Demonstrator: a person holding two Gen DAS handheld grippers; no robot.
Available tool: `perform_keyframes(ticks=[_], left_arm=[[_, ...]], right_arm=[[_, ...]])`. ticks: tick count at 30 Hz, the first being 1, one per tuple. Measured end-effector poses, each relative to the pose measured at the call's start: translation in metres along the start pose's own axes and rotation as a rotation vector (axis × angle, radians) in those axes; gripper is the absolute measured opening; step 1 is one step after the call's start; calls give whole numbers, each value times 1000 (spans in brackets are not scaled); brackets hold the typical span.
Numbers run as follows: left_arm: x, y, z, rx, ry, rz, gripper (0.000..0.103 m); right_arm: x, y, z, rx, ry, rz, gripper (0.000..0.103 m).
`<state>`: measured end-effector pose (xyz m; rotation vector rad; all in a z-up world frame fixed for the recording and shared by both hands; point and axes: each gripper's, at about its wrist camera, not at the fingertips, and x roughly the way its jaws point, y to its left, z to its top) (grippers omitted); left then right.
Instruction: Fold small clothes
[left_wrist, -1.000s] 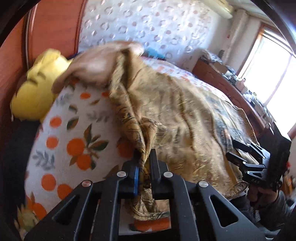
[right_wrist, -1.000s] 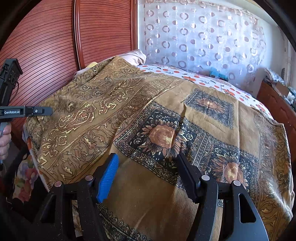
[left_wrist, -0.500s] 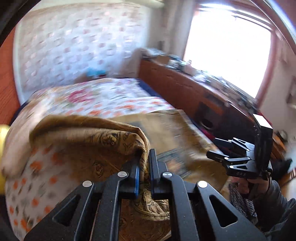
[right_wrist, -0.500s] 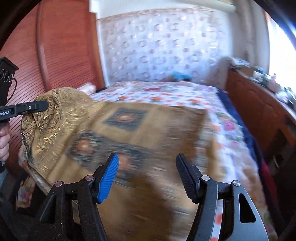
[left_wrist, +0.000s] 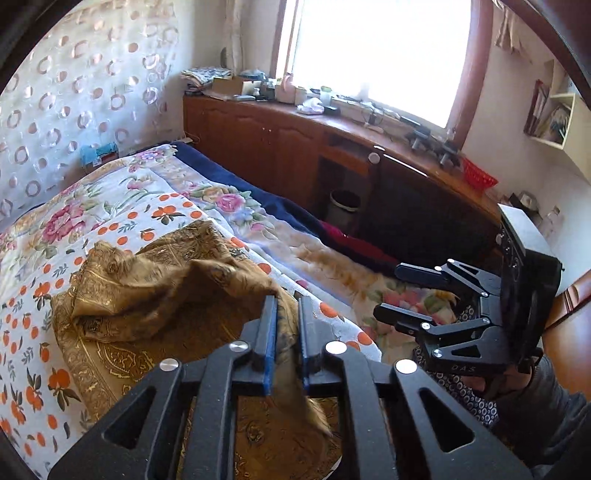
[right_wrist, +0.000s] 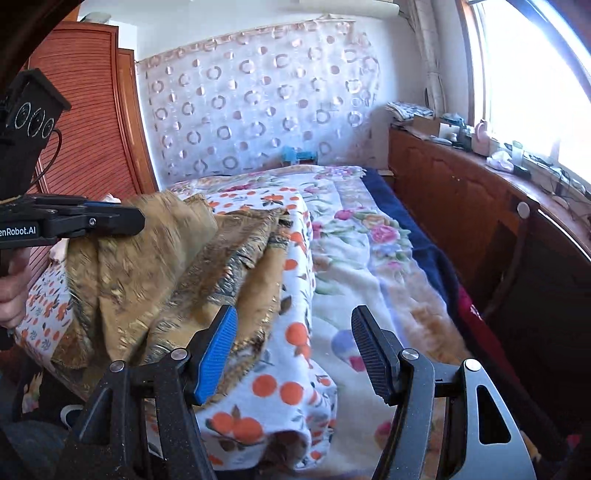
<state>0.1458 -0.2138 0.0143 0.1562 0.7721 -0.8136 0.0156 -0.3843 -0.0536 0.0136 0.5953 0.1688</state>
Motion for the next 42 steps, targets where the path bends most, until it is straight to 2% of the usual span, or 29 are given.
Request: perform_keyframes(ticks=[1,2,3,5,8,12,16,18,22,29,36,40,41,42], left_arm=[[-7,1,0,3,-12,-10,39],[-6,-3,3,3,-23,-14,48],[-10,-3,5,3,-34,-15,48],[-20,3,5,4,-49,3,60],[-35,19,0,-14,-84,57,67],[-50,58,-23,-76,-93,124,69],[-57,102,-56,-145,-67,242,69],[-56,119,-69,-181,-50,262,69],[-51,148,-93,-252,-21,279,69],[-35,162,-113,-290,6,290,69],[-32,169,-123,-316,3,284,69],[-34,170,-125,-321,-6,284,69],[-34,170,-124,-320,-6,284,69],[-34,169,-124,-318,-6,284,69]], right_arm=[[0,3,-2,1,3,2,67],[0,2,-1,2,6,5,67],[-1,1,-2,3,8,8,67],[0,5,0,3,12,16,67],[4,7,5,-3,11,31,67],[15,13,15,-33,8,60,67],[27,27,28,-81,5,92,67],[33,36,35,-111,3,116,67],[57,64,58,-182,25,176,67],[118,110,101,-293,130,275,61],[191,137,117,-365,258,236,61],[214,146,122,-429,275,179,60],[218,152,124,-448,272,155,53],[222,152,126,-461,277,139,35]])
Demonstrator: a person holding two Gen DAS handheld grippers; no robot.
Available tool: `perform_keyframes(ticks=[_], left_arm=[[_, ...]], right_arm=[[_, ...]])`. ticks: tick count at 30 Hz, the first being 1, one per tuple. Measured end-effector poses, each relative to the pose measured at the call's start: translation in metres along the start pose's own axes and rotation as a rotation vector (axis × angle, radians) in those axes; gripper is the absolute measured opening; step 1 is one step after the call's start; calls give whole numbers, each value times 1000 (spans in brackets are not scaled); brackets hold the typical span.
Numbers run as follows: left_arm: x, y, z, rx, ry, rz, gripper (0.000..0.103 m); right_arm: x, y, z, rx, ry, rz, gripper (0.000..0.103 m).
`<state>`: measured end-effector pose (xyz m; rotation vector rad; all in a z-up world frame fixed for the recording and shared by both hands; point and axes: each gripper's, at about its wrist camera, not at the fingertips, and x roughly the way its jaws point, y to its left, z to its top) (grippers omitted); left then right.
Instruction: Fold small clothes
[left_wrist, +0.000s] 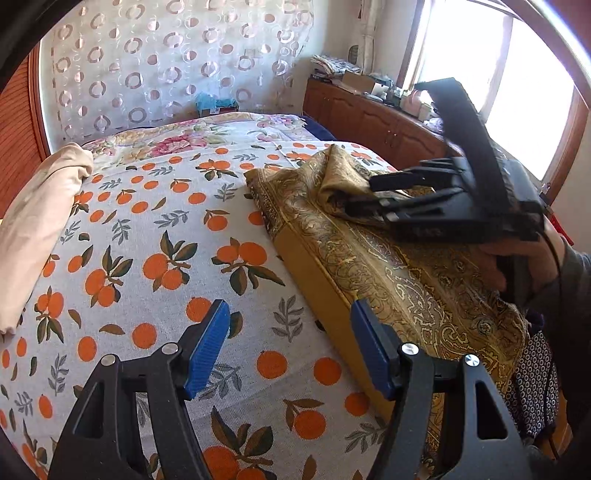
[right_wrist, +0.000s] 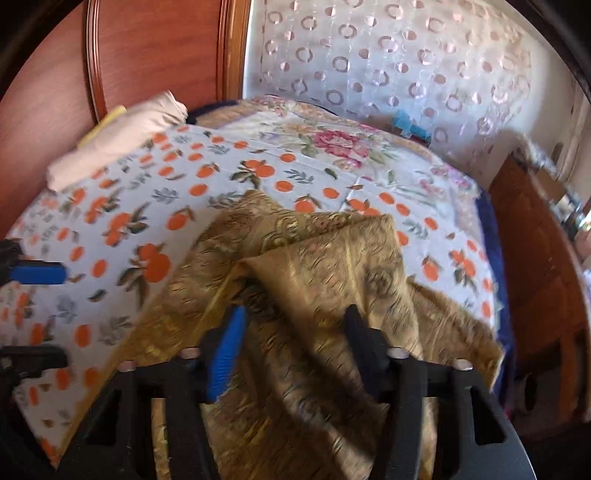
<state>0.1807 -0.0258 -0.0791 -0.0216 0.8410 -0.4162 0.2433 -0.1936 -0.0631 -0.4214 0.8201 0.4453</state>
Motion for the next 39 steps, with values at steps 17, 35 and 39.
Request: perform_keyframes(ticks=[17,35,39], left_arm=[[2,-21,-2,41,2,-13,69],[7,-43,-12,58,24,-48,69],[13,-51,-15,69,40,-54,69]], right_arm=[[-26,-150,14,238,3,-335,10],[-81,-74,-56,238,-77,-3,29],[-79,-78,-89,237,-15,-13,29]])
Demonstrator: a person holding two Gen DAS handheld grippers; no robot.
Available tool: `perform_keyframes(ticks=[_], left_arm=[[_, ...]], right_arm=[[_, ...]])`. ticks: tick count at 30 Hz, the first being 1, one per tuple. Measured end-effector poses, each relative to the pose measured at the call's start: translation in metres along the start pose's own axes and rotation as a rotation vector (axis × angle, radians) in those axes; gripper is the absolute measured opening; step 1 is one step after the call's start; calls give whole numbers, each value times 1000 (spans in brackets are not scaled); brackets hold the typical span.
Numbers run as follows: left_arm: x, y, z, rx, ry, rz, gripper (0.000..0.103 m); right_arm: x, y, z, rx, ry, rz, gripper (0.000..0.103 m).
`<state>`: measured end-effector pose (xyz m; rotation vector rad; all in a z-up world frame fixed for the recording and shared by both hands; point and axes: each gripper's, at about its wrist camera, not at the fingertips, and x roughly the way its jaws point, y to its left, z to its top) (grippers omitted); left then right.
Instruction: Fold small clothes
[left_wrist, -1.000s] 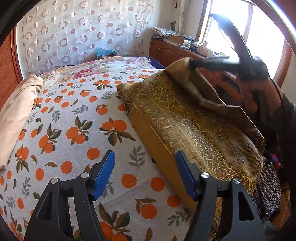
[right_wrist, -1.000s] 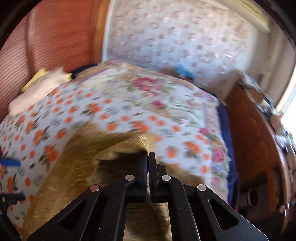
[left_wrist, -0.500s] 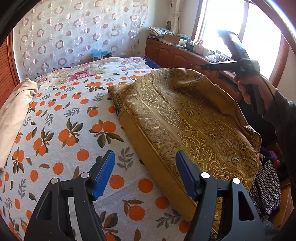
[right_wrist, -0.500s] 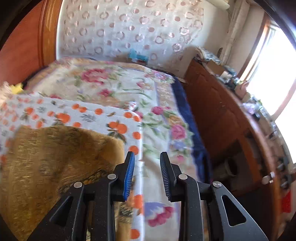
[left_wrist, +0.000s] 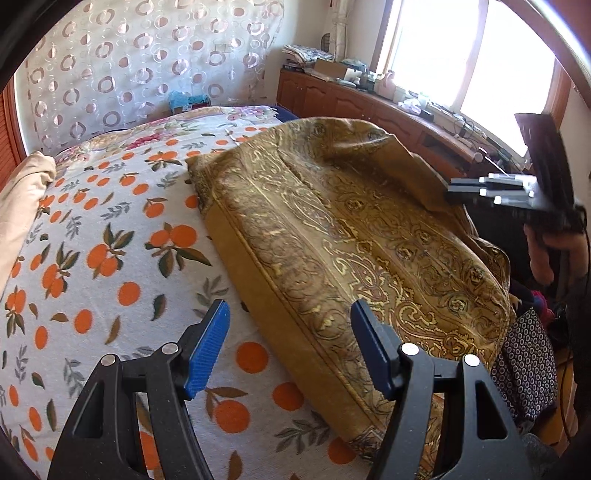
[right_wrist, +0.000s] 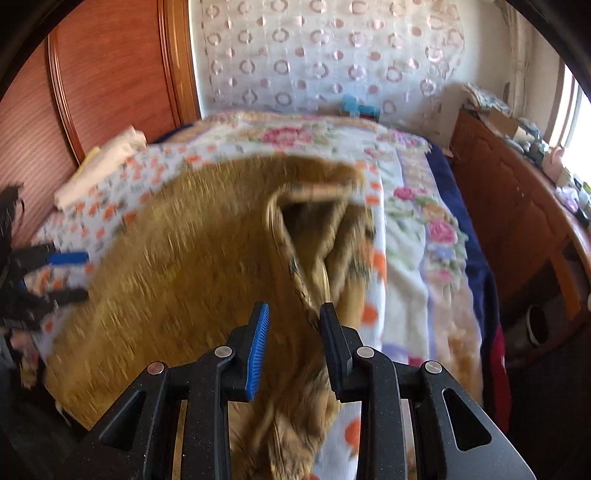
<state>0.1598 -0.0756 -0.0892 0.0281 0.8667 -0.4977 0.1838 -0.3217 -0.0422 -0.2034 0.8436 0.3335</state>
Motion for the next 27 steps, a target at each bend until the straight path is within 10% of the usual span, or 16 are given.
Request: perform_keyframes(ticks=[3,15,20,26,27], left_arm=[[1,-5,-2,10,5,-2,69],[1,-18,-9,20,14,-15,69],[-1,-27,-19,37,24,-14,69],[7,-27,-26,40,46,1,69],[7,-27,-26,37,44,-1,69]], right_arm=[[-1,-15,-17,38,28,23,1],[-56,-18,-65,109,-75,19,1],[-44,-7,-71,140,-68,30,50],[-28,-4,-69,180,-49,48,51],[-27,-4,-68,177,-44,52,34]])
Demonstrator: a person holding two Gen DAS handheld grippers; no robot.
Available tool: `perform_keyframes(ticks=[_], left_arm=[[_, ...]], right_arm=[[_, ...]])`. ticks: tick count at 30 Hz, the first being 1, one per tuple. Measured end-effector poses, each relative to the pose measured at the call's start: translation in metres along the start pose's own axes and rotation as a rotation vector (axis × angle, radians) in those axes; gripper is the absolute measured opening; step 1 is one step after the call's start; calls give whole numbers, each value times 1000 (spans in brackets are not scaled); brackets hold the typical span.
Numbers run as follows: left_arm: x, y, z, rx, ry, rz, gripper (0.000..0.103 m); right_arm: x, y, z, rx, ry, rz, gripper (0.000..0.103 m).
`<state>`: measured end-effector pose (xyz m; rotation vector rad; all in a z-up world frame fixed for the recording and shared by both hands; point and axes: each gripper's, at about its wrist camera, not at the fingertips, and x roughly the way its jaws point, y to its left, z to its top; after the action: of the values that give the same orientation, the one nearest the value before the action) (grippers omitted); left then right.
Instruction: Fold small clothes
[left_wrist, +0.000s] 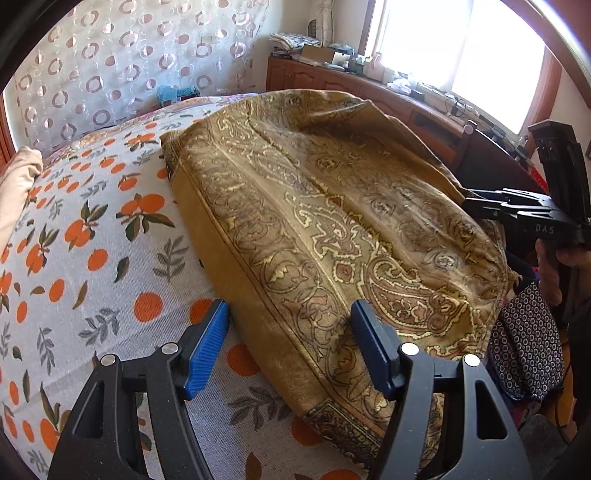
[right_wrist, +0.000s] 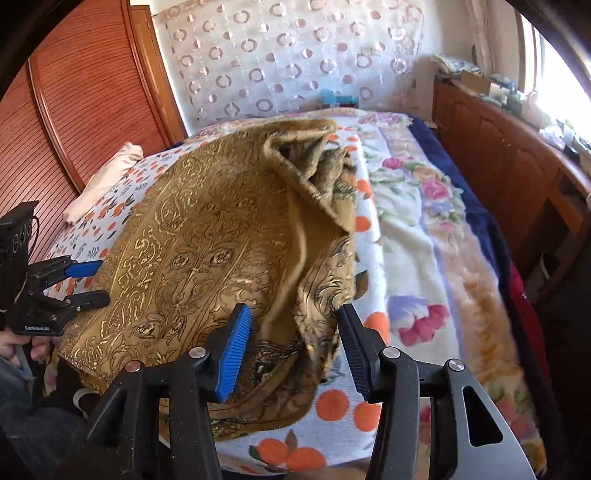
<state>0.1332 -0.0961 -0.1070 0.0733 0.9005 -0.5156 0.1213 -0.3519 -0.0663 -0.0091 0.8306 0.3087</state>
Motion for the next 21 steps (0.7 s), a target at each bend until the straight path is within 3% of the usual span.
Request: perform_keyframes(ticks=[1,2,6,9,14,18,20,21], left_arm=[[0,0,0,1,-4,1,69],[-1,0,0,1,-4,1,69],[-5,3,-3,-7,-11,3,69],[-12,6,-5,-23,-26,-11,69],[-19,7,-14,-29,-22,-14,69],[-25,7,-22,-44,-30,-21,67],[-27,4,-27,-49,-25,-40,53],[-28,2,-30,-49,-22,-52,51]], right_arm=[[0,2,-1,-7,2,-5,16],[-3,2,-1,-13,-2,-6,6],[-48,-2,-6,64,-49,53,5],[-74,-1,-18,70,-81,39,5],[-55,-2,-38,68,-25,32,6],[-42,0,-39,68,-21,30,12],[-38,3,-41,61,-18,22,14],[-36,3,-42,58,-18,19,14]])
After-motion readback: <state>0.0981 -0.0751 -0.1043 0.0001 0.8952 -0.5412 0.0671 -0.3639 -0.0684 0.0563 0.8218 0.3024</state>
